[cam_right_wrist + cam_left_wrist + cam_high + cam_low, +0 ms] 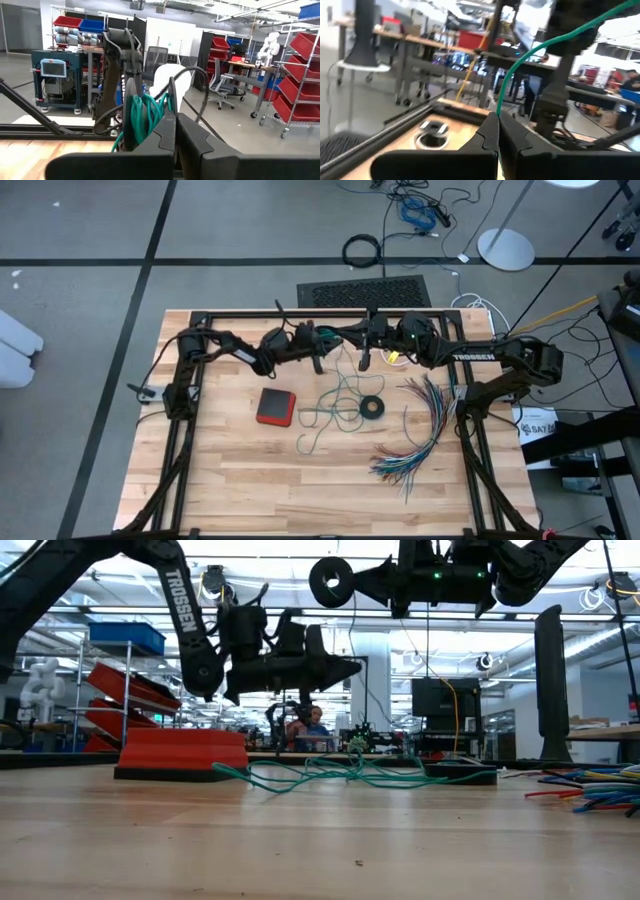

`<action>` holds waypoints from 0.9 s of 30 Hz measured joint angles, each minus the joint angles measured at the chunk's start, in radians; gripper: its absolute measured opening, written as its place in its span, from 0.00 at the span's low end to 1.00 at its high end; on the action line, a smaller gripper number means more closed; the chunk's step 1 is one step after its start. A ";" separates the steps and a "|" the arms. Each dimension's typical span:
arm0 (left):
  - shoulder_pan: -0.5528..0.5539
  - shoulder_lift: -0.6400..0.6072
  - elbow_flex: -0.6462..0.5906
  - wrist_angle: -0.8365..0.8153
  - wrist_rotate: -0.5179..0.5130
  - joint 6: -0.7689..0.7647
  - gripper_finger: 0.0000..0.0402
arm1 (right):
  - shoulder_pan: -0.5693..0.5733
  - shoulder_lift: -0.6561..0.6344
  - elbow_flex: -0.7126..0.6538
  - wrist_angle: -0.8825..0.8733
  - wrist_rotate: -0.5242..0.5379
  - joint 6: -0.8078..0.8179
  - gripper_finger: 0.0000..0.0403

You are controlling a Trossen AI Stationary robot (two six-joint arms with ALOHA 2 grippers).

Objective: Coiling cords
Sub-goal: Coil the green wire cable on the spool

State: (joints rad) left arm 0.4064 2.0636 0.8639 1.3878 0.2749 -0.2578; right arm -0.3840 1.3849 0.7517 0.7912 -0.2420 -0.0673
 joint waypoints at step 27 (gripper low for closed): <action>0.091 0.000 -0.002 -0.171 0.062 -0.130 0.00 | -0.056 -0.009 0.056 -0.559 0.266 -0.318 0.00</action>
State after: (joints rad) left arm 0.4971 2.0632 0.8623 1.2166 0.3367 -0.3874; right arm -0.4397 1.3762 0.8078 0.2317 0.0240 -0.3856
